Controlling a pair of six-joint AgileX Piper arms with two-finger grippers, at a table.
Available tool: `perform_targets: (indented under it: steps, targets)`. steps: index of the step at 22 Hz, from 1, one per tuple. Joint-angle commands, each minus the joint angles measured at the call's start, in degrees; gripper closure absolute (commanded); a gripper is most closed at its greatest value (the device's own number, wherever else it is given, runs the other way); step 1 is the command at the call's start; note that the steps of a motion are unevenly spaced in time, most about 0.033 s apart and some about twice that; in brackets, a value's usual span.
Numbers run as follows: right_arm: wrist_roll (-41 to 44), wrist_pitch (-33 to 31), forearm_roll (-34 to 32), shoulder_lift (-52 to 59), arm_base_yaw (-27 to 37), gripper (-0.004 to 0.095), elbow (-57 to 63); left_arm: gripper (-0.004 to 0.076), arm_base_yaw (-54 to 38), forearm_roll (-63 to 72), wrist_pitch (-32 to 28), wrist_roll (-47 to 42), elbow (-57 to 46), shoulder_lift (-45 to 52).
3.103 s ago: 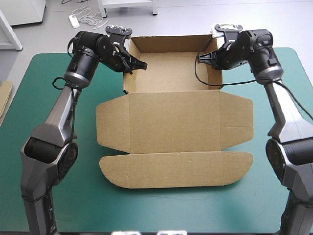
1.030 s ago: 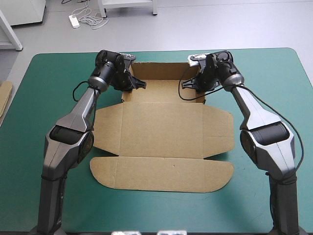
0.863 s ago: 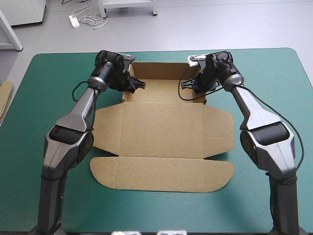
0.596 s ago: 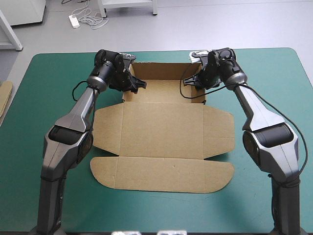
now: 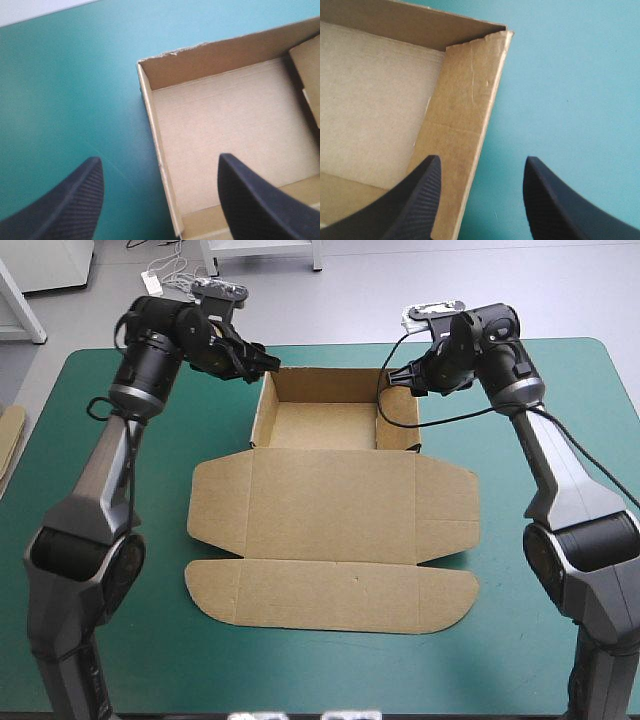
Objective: Fold the box
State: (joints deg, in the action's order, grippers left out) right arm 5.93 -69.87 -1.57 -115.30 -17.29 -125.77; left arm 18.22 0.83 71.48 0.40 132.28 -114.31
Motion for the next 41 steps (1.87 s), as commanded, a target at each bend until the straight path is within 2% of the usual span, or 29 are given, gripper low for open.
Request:
perform_targets:
  steps: [1, 8, 14, 18, 22, 24, 32, 34, 36, 41]
  targets:
    - [-2.0, -1.3, 0.6, 6.0, 0.3, 0.0425, -1.6, 0.0248, 0.2, -0.3, 2.6, 0.8, -4.1, 12.4]
    - [-4.0, -1.4, 2.1, 14.8, -1.0, 0.0425, -1.6, 0.0248, 0.2, -2.8, 2.5, 0.9, -27.2, 38.4]
    - [-4.2, -0.6, 1.6, 13.2, -1.4, 0.042, -1.6, 0.0248, 0.2, -3.0, 1.0, -3.7, -52.0, 64.6]
    - [-4.3, 0.6, 1.6, 10.1, -1.4, 0.0327, -1.6, 0.0248, 0.2, -3.1, 0.5, -5.9, -58.5, 74.5]
    - [-3.4, 2.1, -1.4, 5.3, -1.4, 0.0234, -1.7, 0.0248, 0.2, -3.0, 2.6, -6.8, -61.1, 78.7]
    - [-1.8, 1.8, -3.1, 3.2, -1.3, 0.0229, -1.8, 0.0248, 0.2, -2.0, 2.6, -6.8, -61.8, 79.5]
    - [1.2, 2.3, -2.8, -6.4, -1.3, 0.0237, -1.8, 0.0248, 0.2, -0.8, 2.6, -6.8, -65.1, 80.3]
    - [1.9, 2.7, -2.1, -8.2, -1.3, 0.0267, -1.8, 0.0248, 0.2, -0.5, 2.6, -6.8, -65.9, 80.3]
    - [2.4, 3.6, -1.4, -9.4, -1.3, 0.0342, -2.1, 0.0248, 0.2, -0.8, 2.6, -6.8, -67.0, 80.3]
    - [2.4, 7.8, -0.3, -9.7, -1.3, 0.0605, -2.3, 0.0248, 0.2, -1.7, 2.6, -6.8, -67.7, 80.3]
